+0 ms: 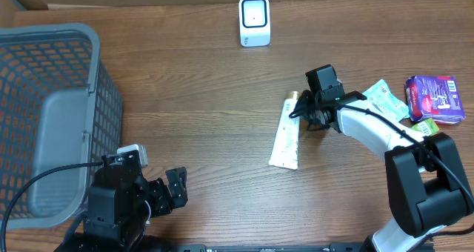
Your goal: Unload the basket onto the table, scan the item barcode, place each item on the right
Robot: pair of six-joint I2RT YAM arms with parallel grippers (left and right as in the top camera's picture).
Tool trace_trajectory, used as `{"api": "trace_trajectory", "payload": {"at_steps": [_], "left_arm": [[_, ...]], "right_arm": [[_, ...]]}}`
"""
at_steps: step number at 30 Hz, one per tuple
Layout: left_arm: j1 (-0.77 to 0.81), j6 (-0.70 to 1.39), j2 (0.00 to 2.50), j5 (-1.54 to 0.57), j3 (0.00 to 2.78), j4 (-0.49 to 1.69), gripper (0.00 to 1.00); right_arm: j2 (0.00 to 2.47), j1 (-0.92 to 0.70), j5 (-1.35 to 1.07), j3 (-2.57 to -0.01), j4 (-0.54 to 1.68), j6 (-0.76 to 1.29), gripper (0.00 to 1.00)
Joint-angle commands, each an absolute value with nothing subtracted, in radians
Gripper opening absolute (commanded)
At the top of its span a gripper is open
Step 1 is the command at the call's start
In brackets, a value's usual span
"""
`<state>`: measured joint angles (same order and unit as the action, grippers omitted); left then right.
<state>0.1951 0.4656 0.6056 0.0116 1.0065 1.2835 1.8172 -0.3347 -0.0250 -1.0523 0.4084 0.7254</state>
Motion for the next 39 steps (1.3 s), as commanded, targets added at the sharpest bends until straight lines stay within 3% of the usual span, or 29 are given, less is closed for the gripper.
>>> {"api": "trace_trajectory", "payload": {"at_steps": [1,6,13,21,23,32,39], "left_arm": [[0.2,0.472,0.595,0.01,1.005,1.282,1.0],[0.2,0.472,0.595,0.01,1.005,1.282,1.0],[0.2,0.472,0.595,0.01,1.005,1.282,1.0],[0.2,0.472,0.595,0.01,1.005,1.282,0.99],[0.2,0.472,0.595,0.01,1.005,1.282,1.0],[0.2,0.472,0.595,0.01,1.005,1.282,1.0],[0.2,0.472,0.595,0.01,1.005,1.282,1.0]], "right_arm": [[1.825,-0.337,-0.082,-1.051,0.374,0.664,0.08],[1.826,-0.336,-0.165,-1.053,0.374,0.599,0.15],[1.826,-0.257,-0.339,-1.086,0.524,0.427,0.46],[1.826,-0.226,-0.466,-1.082,0.614,0.233,0.58],[1.827,-0.242,-0.465,-1.077,0.601,0.226,0.66],[1.893,-0.3,-0.511,-1.066,0.556,0.228,0.66],[1.922,-0.32,-0.571,-1.066,0.593,0.281,0.5]]}}
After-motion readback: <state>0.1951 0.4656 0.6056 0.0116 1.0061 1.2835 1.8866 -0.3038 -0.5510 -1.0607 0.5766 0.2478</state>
